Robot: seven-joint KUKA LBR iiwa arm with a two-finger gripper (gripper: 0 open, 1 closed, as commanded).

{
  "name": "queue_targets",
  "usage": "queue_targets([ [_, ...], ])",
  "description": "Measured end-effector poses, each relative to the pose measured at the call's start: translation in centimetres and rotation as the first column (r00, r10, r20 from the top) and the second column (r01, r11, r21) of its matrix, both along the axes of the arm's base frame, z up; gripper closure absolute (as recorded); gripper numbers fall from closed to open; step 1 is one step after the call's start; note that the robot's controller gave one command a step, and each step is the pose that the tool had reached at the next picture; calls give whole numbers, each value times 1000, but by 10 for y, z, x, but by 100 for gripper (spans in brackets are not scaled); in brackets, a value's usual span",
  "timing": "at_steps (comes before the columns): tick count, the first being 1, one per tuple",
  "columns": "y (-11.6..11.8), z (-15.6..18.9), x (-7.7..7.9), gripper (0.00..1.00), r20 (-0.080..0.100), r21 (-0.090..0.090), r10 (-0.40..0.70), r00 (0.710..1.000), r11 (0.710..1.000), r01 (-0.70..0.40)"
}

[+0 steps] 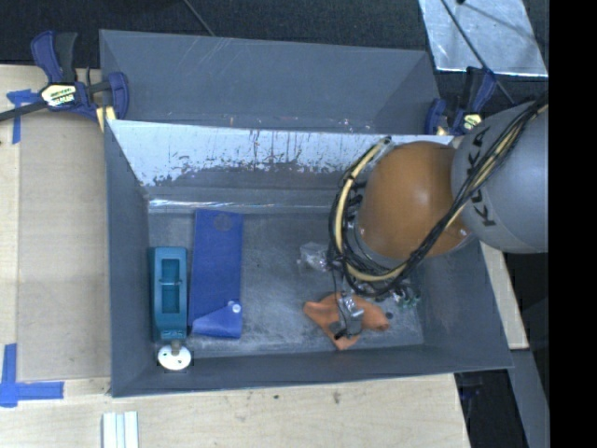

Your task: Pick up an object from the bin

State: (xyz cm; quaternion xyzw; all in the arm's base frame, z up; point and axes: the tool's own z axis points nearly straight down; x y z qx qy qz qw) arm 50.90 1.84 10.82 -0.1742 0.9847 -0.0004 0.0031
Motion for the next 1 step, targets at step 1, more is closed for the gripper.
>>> queue_targets([
  [1, -11, -30, -17, 100, -5, 0, 114, 993, 994, -114],
])
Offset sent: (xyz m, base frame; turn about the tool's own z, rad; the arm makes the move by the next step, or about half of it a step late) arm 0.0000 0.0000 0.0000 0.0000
